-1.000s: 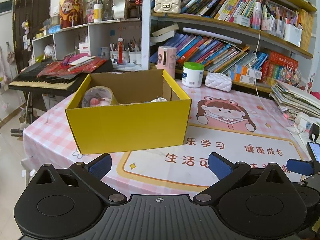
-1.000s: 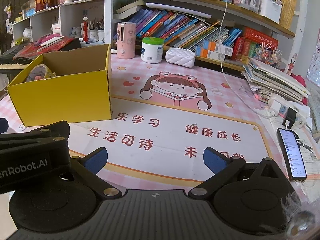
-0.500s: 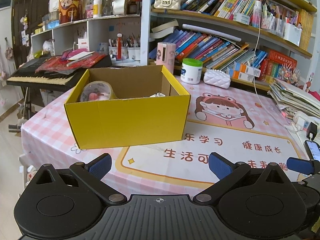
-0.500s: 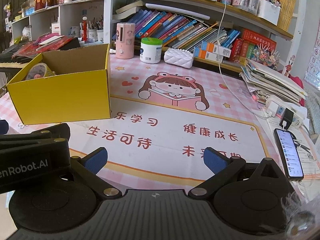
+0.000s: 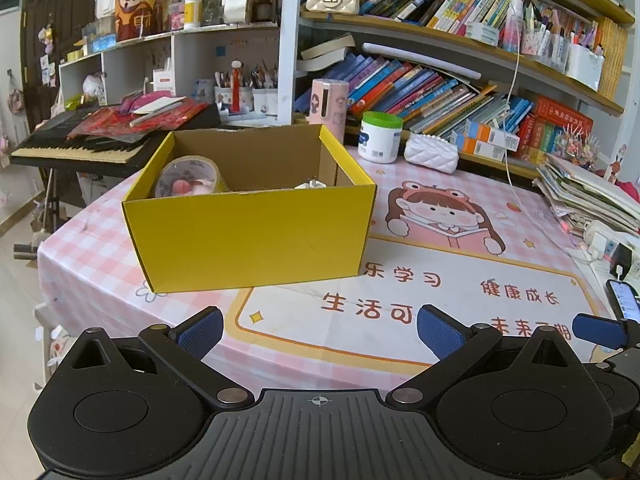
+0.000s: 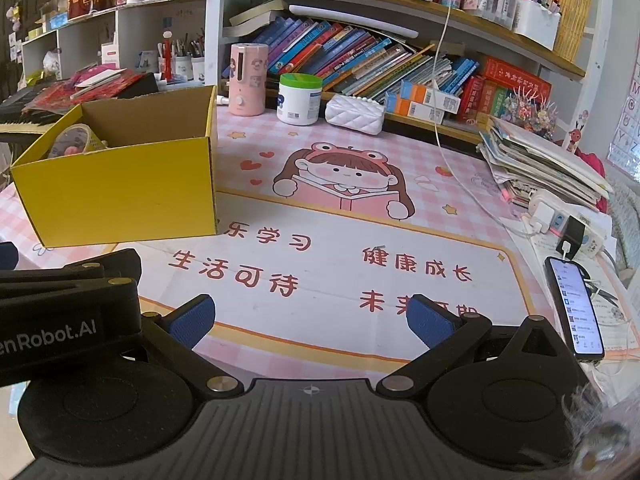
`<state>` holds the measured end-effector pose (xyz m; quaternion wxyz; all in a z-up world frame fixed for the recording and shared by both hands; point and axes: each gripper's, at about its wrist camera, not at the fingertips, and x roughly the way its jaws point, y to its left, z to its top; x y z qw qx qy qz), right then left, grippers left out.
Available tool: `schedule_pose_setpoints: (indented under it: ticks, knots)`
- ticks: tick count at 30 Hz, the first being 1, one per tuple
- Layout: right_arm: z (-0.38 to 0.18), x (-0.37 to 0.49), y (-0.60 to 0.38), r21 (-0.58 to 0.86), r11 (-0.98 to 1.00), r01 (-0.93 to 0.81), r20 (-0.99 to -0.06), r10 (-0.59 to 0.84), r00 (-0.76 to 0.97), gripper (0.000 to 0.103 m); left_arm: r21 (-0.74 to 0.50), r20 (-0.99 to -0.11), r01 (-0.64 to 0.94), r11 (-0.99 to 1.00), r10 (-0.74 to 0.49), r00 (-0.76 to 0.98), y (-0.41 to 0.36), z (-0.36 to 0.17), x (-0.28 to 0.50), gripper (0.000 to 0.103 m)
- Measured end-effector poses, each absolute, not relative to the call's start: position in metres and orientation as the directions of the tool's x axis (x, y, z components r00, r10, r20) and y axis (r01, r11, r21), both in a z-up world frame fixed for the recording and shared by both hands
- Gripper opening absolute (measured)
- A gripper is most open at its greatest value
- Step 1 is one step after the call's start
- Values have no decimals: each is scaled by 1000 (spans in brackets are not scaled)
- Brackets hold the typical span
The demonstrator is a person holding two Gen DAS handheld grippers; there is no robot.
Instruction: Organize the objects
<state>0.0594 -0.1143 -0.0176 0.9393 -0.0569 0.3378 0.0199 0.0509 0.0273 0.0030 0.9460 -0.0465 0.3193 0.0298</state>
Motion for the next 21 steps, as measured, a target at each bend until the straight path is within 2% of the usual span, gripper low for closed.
schedule_pose_setpoints:
  ticks: [21]
  knots:
    - [-20, 63, -112, -100, 992, -78, -654, -7, 756, 103, -69, -625, -86, 994, 24, 780, 28, -1, 54, 103]
